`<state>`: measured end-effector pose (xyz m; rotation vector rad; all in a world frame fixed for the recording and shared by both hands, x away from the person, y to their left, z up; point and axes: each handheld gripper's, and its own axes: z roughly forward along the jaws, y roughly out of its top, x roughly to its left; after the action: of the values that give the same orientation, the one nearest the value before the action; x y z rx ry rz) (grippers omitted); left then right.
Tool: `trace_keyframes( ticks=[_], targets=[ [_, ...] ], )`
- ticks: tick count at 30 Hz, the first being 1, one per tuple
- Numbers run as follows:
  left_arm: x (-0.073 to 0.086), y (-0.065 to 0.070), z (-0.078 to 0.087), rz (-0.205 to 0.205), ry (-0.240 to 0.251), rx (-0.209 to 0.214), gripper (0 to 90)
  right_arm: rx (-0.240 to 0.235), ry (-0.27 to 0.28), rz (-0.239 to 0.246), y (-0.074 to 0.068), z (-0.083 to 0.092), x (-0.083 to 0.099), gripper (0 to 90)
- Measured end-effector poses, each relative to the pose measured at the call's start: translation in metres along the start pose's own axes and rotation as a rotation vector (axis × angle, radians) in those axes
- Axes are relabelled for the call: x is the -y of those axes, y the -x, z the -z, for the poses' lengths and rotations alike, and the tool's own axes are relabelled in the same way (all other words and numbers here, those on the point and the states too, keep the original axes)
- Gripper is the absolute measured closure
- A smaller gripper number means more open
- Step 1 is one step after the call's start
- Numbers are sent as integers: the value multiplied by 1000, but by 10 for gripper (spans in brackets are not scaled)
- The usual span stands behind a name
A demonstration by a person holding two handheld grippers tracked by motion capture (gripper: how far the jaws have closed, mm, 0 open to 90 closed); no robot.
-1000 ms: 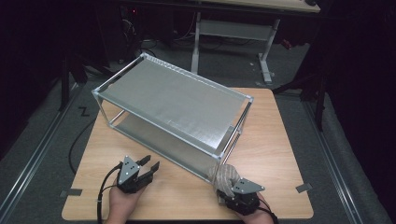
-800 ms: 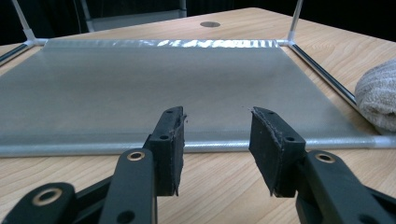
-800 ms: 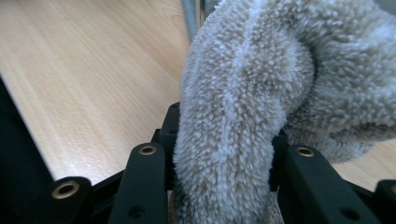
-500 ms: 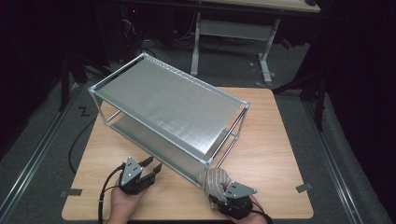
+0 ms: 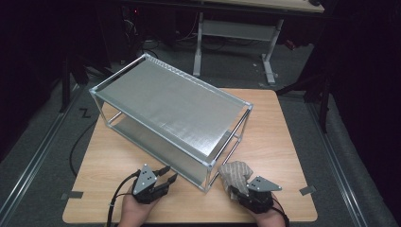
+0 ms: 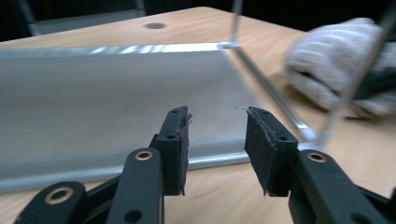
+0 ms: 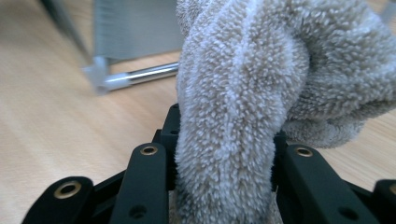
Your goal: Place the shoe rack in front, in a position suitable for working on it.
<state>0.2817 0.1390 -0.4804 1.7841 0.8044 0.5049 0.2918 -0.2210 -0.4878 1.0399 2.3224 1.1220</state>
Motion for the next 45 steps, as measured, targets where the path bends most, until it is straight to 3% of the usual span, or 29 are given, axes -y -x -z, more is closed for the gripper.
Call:
trace_keyframes(
  ticks=[6,9,10,15,22,25,27,28,29,31,33,34,35,36,37,38,40,42,45],
  targets=[
    [-17,37,-12,-29,-4,94,585,52,-8,-28,15,3,4,650],
    [-23,46,-14,-43,13,123,572,61,-10,-42,19,4,5,650],
    [-29,55,-15,-49,29,150,570,67,-5,-51,24,6,6,649],
    [-39,70,-26,-66,40,173,573,72,-2,-70,28,7,7,649],
    [-51,76,-42,-100,79,137,626,80,6,-66,27,7,7,650],
    [-53,76,-42,-105,87,104,757,80,26,-66,26,7,3,650],
    [-53,75,-42,-98,89,110,799,69,35,-70,25,7,-1,650],
    [-52,75,-39,-101,89,115,799,64,45,-69,24,6,-7,650],
    [-50,75,-36,-105,94,122,799,65,55,-31,18,1,-26,650],
    [-49,76,-31,-109,88,138,800,46,66,-1,12,-9,-45,651],
    [-48,78,-28,-111,86,144,800,30,50,11,8,-25,-59,651],
    [-45,80,-19,-113,81,169,800,18,24,15,7,-35,-64,652],
    [-45,80,-19,-113,81,169,800,18,24,15,7,-35,-64,652],
    [-43,82,-10,-117,76,191,801,22,-42,23,4,-57,-66,652],
    [-43,82,-10,-117,76,191,800,22,-42,23,4,-57,-66,652],
    [-40,87,0,-152,69,202,798,19,-98,31,1,-68,-61,654],
    [-36,88,8,-167,69,199,795,13,-121,38,0,-73,-53,660],
    [-35,85,14,-166,69,200,797,-12,-103,1,2,-69,-46,663],
    [-35,82,15,-166,66,191,795,-10,-100,-6,2,-64,-43,664]
  ],
)
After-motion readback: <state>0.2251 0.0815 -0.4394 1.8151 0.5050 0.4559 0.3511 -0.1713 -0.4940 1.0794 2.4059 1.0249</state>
